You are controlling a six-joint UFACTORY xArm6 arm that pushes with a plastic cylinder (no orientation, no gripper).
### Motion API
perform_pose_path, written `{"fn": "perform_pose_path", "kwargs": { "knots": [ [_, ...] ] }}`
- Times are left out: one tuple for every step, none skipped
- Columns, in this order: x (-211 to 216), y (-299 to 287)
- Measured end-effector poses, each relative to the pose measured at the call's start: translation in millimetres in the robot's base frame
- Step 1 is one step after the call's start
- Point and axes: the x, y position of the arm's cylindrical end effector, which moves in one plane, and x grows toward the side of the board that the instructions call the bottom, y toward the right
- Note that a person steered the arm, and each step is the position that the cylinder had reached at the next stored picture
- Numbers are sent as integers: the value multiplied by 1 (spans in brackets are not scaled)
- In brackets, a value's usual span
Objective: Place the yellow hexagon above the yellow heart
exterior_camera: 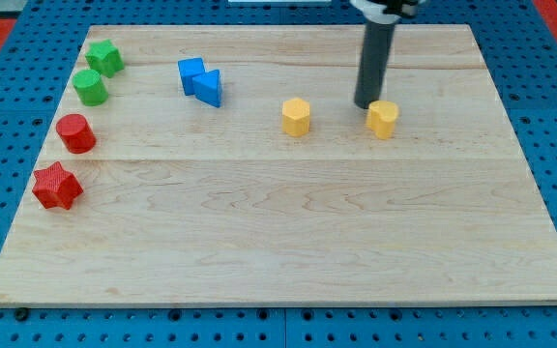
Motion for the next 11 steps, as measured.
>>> {"fn": "perform_pose_path", "kwargs": {
  "knots": [
    [22,-7],
    [34,11],
    [59,-14],
    [77,-88],
    [58,-127],
    [50,-127],
    [48,-129],
    [25,-131],
    [17,-100],
    [6,-82],
    [-1,-91]
  ]
}}
